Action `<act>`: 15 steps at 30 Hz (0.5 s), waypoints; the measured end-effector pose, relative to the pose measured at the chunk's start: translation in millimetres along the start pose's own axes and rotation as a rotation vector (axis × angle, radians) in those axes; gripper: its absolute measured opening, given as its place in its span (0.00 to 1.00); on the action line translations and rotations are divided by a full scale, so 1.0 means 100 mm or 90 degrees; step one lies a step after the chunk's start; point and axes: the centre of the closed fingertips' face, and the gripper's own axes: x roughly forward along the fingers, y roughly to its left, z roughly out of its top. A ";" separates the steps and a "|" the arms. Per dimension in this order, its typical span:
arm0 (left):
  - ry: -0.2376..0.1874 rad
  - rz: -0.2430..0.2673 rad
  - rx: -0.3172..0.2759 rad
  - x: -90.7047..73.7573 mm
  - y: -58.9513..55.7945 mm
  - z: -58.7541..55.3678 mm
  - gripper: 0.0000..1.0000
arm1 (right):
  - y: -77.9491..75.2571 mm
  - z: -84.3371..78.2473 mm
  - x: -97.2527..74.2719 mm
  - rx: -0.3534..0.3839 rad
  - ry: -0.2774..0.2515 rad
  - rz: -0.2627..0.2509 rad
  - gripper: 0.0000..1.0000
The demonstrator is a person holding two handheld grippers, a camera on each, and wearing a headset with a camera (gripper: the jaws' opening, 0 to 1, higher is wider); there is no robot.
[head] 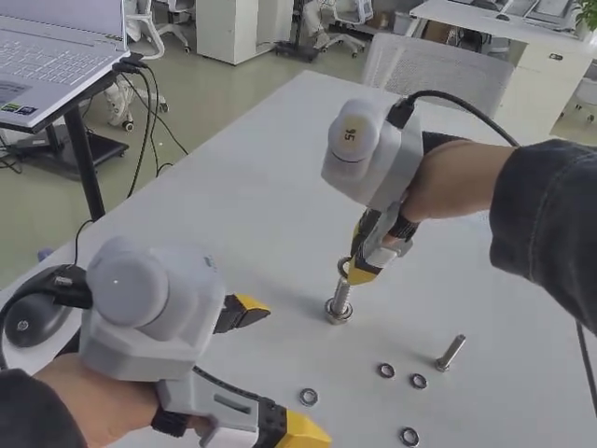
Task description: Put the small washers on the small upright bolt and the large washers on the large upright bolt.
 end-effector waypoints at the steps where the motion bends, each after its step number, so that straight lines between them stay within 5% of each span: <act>1: 0.000 0.001 0.000 0.00 0.00 0.00 0.86 | 0.01 0.00 0.02 0.000 0.002 0.003 0.23; 15: 0.001 0.001 -0.002 0.00 -0.01 -0.03 0.86 | 0.03 -0.04 0.17 -0.004 0.020 0.021 0.23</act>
